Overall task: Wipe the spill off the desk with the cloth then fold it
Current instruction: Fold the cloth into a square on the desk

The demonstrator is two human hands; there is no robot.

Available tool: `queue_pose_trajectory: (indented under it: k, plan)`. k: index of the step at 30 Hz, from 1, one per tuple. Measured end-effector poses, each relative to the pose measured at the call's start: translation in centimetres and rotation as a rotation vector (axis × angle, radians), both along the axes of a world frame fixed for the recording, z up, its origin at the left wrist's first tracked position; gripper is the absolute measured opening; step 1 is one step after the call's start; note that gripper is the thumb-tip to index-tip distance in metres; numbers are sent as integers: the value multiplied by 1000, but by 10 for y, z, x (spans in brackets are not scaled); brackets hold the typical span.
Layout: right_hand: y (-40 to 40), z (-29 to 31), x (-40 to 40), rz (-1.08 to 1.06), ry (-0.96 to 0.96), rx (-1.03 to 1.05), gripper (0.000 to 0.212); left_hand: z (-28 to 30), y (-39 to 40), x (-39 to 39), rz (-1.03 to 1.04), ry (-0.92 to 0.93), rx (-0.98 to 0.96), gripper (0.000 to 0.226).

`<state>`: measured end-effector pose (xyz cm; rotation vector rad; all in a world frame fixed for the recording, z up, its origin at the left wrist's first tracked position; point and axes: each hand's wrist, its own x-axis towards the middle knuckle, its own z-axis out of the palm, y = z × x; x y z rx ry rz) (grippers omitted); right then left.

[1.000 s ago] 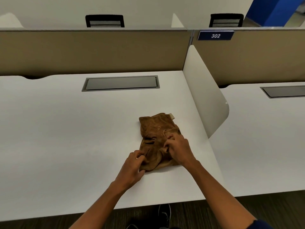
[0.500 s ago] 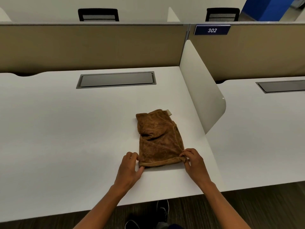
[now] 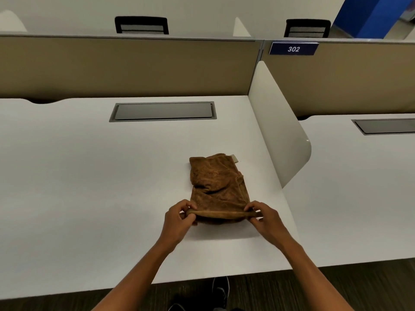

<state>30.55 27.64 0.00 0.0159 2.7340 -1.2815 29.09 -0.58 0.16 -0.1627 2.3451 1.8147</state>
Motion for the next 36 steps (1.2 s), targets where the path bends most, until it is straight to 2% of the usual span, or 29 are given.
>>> queue_pose_trajectory:
  k: [6, 9, 13, 18, 24, 26, 29, 33, 36]
  plan:
    - [14, 69, -36, -16, -63, -346, 31, 62, 2, -47, 97, 127, 180, 19]
    - [17, 101, -69, -27, 6, -456, 27, 99, 6, -80, 114, 211, 196, 23]
    - [17, 141, -121, -19, 142, -467, 19, 146, 16, -129, 126, 340, 165, 17]
    - [12, 189, -174, -64, 262, -473, 20, 198, 20, -184, 159, 398, 182, 12]
    - [9, 228, -189, -58, 407, -545, 21, 239, 19, -203, 137, 563, 236, 12]
    - [13, 226, -182, -24, 409, -560, 22, 237, 16, -196, 112, 597, 239, 16]
    - [20, 203, -162, 30, 326, -573, 29, 208, 13, -171, 125, 551, 200, 22]
    - [25, 134, -116, 37, 79, -517, 41, 124, 8, -112, 124, 394, 96, 23]
    - [28, 77, -73, 52, -166, -483, 36, 54, -6, -67, 34, 216, -17, 19]
